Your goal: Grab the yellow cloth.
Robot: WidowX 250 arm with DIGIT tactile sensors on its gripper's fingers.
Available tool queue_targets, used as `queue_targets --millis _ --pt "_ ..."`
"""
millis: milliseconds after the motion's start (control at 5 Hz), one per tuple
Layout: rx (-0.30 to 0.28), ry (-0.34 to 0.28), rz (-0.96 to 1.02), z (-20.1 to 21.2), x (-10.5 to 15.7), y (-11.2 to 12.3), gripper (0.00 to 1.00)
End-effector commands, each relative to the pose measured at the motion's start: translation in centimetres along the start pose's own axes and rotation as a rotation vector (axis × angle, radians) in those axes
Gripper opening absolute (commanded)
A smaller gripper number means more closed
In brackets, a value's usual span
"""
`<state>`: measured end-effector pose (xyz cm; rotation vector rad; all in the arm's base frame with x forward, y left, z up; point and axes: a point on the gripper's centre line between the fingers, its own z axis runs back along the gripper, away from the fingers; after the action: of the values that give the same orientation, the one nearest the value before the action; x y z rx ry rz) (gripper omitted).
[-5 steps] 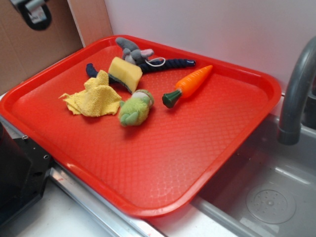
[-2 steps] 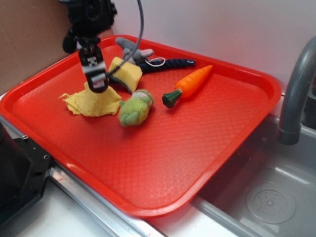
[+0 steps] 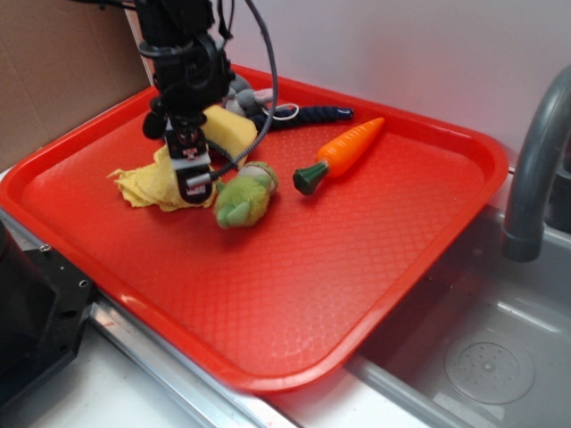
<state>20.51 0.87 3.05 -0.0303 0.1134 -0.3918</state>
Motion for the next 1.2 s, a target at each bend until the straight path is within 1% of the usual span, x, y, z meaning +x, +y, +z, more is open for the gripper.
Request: queue_targets --millis 0,200,400,600,800,1000 --pt "0.003 -0.002 0.037 0.0 0.5 1.3 0.00" --pt "0.031 -0.024 0.118 3.6 -0.5 1.1 0.00" --pt "0.042 -0.131 0.209 8.3 -2.7 0.3 0.00" --pt "0.074 -0.202 0.369 13.0 -4.6 -0.8 0.00" --pt "0.097 -0.252 0.495 17.7 -6.0 -2.8 0.00" --pt "0.085 -0.307 0.595 21.0 -8.8 -2.8 0.00"
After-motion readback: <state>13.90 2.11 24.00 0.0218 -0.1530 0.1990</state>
